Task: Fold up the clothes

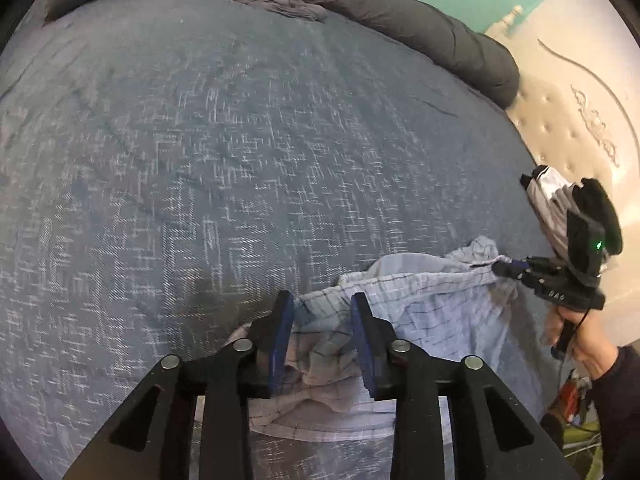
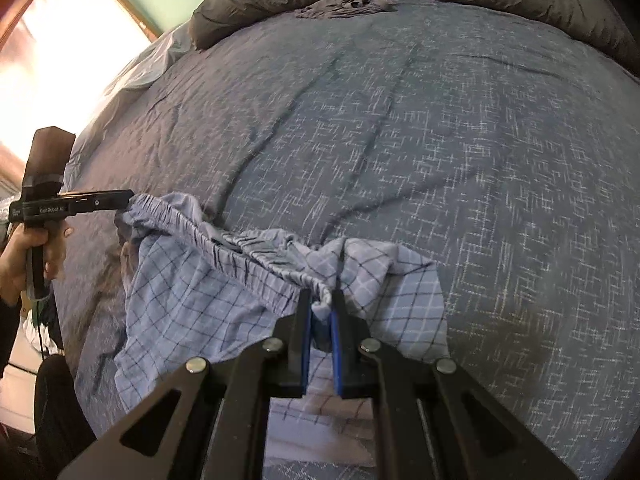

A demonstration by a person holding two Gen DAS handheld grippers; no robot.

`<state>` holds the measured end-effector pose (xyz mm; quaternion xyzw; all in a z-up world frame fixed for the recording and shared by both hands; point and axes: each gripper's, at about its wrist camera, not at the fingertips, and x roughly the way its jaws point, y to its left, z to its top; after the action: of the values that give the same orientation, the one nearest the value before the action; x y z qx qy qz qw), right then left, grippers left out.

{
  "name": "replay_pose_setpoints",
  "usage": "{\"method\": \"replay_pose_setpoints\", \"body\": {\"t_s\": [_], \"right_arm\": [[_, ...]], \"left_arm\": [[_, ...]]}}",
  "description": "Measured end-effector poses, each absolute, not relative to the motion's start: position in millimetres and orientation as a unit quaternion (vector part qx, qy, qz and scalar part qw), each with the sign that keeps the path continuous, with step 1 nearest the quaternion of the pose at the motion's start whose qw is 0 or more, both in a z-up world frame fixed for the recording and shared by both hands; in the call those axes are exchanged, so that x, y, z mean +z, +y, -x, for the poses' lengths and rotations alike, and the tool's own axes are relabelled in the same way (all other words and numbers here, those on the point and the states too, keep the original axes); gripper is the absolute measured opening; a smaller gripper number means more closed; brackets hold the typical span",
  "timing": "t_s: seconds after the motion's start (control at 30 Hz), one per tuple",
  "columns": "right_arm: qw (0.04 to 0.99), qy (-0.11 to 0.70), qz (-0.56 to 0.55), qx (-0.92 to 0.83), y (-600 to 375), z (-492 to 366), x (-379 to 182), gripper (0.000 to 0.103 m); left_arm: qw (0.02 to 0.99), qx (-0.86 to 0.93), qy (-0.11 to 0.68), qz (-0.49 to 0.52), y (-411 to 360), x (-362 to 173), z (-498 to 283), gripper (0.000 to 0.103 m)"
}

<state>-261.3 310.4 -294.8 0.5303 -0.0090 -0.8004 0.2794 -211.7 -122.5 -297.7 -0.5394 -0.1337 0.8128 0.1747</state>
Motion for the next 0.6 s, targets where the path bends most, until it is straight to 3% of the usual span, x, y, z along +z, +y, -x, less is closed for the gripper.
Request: {"method": "replay_pose_setpoints", "body": {"t_s": [0.1, 0.13, 0.17, 0.27, 0.6], "right_arm": [[0.281, -0.011, -0.531, -0.799, 312.4, 257.8, -294.3, 0.008], [0.281, -0.012, -0.53, -0.8, 313.2, 257.3, -293.7, 0.008], [0.282, -0.013, -0.53, -0.8, 314.1, 256.8, -293.1, 0.008], [0.286, -0.008, -0.532, -0.797, 316.1, 251.6, -291.0, 0.008], [0.289, -0.002, -0.536, -0.793, 318.2, 241.9, -285.3, 0.008]], "left_arm": [[0.185, 0.809, -0.121, 0.544, -111.8, -302.7, 210.0, 0.031], [0.188, 0.808, -0.117, 0.546, -108.2, -304.4, 209.4, 0.028], [0.192, 0.807, -0.113, 0.547, -104.7, -306.0, 208.8, 0.015], [0.202, 0.803, -0.101, 0.552, -94.0, -311.0, 207.1, 0.008], [0.207, 0.793, -0.074, 0.569, -69.0, -327.8, 202.7, 0.012]]}}
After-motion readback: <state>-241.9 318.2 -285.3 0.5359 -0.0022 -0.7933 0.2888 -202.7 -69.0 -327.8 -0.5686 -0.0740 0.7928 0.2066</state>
